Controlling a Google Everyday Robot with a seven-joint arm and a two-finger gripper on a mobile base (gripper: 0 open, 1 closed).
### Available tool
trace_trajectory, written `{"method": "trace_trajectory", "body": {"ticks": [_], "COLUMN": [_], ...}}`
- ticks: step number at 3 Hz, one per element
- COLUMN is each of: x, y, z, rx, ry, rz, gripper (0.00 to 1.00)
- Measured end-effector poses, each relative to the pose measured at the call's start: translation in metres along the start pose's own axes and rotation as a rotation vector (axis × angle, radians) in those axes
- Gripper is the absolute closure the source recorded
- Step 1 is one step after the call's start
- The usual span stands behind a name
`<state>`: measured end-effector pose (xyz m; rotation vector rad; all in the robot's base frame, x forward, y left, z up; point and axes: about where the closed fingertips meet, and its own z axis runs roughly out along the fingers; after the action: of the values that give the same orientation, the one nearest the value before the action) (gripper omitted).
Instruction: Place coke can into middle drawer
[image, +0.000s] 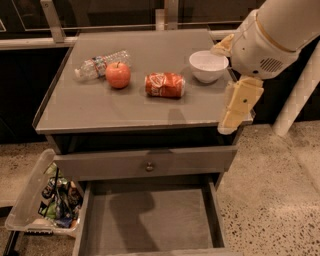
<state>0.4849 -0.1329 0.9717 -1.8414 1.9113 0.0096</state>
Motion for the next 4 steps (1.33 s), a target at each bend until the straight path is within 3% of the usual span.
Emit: {"method": "trace_trajectory", "body": {"ticks": [1,3,4], "x": [-0.024,-0.029,-0.037], "y": [-0.022,-0.026,-0.051], "z": [0.017,0.023,0.046], "rx": [0.002,0.008,0.006], "ry": [-0.045,-0.056,-0.113], "rz": [-0.038,-0.058,-0.057], "gripper": [0.0,0.0,0.0]}}
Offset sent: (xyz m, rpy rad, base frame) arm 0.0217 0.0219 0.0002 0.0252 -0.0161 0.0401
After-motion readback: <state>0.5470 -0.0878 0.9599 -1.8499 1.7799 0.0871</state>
